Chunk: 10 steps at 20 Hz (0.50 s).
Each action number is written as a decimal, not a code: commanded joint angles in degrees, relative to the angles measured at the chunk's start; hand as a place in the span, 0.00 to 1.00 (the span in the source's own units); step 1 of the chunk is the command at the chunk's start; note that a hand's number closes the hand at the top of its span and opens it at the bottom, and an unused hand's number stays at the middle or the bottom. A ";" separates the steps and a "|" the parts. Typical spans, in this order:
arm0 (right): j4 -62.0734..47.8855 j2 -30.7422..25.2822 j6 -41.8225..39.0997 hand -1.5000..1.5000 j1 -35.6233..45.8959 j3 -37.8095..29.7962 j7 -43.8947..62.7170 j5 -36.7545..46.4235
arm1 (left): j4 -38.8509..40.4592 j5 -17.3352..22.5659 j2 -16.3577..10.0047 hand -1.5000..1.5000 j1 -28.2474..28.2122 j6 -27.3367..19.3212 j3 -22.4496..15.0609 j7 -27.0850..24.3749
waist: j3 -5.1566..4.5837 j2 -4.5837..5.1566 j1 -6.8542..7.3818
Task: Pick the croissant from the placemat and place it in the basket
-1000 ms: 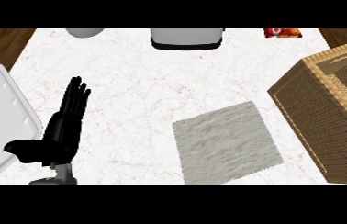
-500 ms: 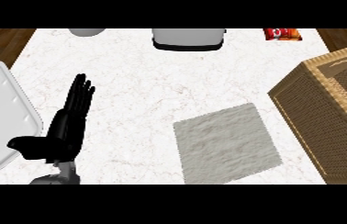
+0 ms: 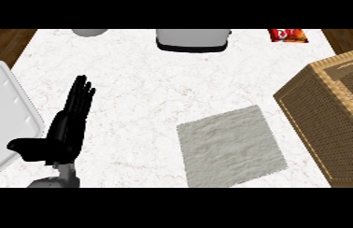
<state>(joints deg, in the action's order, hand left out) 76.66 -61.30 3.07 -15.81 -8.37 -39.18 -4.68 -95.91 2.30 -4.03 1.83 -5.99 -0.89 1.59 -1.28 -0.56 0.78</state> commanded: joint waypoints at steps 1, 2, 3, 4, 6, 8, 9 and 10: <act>-4.02 5.23 0.88 1.00 2.79 3.97 0.13 3.46 | -1.58 1.50 -0.71 0.50 -1.11 1.09 1.07 0.15 | 1.32 0.67 0.11; -4.86 3.21 -2.33 1.00 3.79 2.47 0.48 1.97 | -0.84 -0.20 0.09 0.50 -0.68 0.18 -0.24 -0.30 | 1.31 0.66 -0.12; -7.35 3.83 -2.01 1.00 5.30 2.53 0.46 2.39 | -1.77 -1.30 1.14 0.50 -0.16 -1.38 -1.38 1.66 | 1.34 0.72 0.14; -11.30 3.73 -1.67 1.00 8.28 2.94 0.51 3.63 | 2.28 -1.10 1.46 0.50 2.01 -1.19 -0.44 -1.19 | 1.37 1.01 0.55; -12.86 4.07 -2.25 1.00 10.00 1.98 3.61 2.33 | 1.74 -1.68 2.10 0.50 -0.94 -1.10 -1.45 -3.11 | 1.35 0.99 0.85; -16.16 6.36 -1.25 1.00 11.85 3.91 2.74 4.48 | 0.58 -1.15 1.26 0.50 0.89 -0.91 -0.93 -0.39 | 1.43 1.10 1.40; -14.07 6.75 -1.04 0.00 9.88 4.71 1.15 5.88 | 1.16 -1.53 1.73 0.50 -1.48 -0.62 -1.53 -2.75 | 1.35 0.85 0.52; -15.77 5.17 -2.77 0.00 12.85 4.85 1.96 6.24 | 0.75 -0.64 1.04 0.50 2.67 -0.99 -0.33 1.39 | 1.39 1.02 1.00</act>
<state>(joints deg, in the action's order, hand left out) 66.94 -58.37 0.20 -6.86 -6.78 -38.89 -1.72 -95.18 1.43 -3.04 2.25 -6.60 -1.53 0.90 -2.02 -0.67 1.23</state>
